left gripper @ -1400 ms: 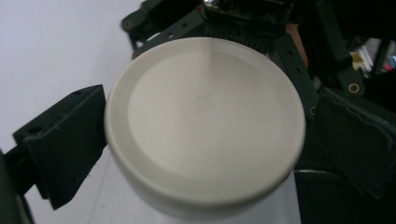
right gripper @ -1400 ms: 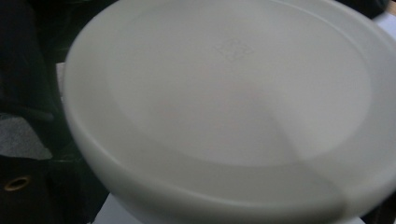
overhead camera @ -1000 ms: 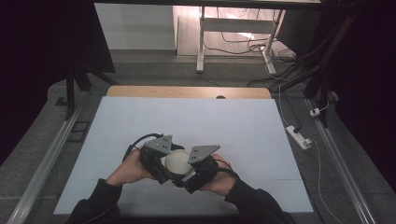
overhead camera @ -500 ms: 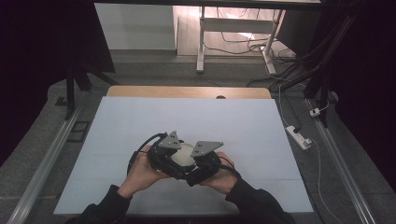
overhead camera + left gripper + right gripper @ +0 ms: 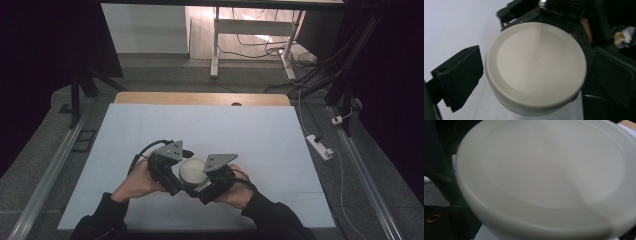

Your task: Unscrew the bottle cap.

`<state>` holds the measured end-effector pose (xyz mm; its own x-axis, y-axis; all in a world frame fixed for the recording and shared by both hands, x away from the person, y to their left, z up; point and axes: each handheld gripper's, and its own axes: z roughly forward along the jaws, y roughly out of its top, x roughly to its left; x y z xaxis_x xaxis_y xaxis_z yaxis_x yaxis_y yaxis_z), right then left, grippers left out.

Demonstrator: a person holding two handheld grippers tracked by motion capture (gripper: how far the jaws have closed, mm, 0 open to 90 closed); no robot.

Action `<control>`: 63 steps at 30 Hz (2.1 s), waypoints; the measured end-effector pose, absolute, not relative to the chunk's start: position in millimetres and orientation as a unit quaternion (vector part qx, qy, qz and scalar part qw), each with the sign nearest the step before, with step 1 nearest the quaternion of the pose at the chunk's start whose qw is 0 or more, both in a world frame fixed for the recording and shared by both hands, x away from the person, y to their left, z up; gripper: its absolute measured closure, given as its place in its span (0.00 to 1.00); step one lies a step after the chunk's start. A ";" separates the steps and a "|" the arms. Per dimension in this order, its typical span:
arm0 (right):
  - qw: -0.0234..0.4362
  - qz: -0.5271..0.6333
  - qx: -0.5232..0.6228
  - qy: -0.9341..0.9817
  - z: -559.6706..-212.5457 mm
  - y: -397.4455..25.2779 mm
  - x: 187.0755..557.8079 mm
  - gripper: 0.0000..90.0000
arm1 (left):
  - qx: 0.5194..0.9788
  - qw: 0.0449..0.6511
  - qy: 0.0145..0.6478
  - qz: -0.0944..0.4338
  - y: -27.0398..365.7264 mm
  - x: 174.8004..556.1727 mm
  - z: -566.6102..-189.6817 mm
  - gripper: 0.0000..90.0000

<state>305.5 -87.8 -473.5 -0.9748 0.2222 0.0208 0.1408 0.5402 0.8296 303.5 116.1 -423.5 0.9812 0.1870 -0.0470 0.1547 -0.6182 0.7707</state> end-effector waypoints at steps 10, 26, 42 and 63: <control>0.030 0.472 0.070 0.878 -471.8 -85.0 298.5 0.07 | 0.908 0.416 0.048 0.025 111.7 299.2 -430.4 0.08; 0.074 0.458 0.142 0.874 -473.3 -89.0 308.4 0.07 | 0.887 0.414 0.189 0.075 95.6 300.8 -433.1 0.09; 0.075 0.455 0.150 0.875 -476.1 -89.4 310.3 0.07 | 0.877 0.427 0.205 0.084 100.3 298.4 -424.6 0.09; 0.091 0.458 0.171 0.868 -471.5 -102.0 320.2 0.07 | 0.867 0.438 0.219 0.096 118.6 295.5 -418.0 0.09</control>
<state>320.2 -102.0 -471.5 -0.9253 0.3792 -0.0011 0.2128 0.5217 0.8262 295.5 118.6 -418.0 0.8858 0.4634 -0.0261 0.2958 -0.5204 0.8010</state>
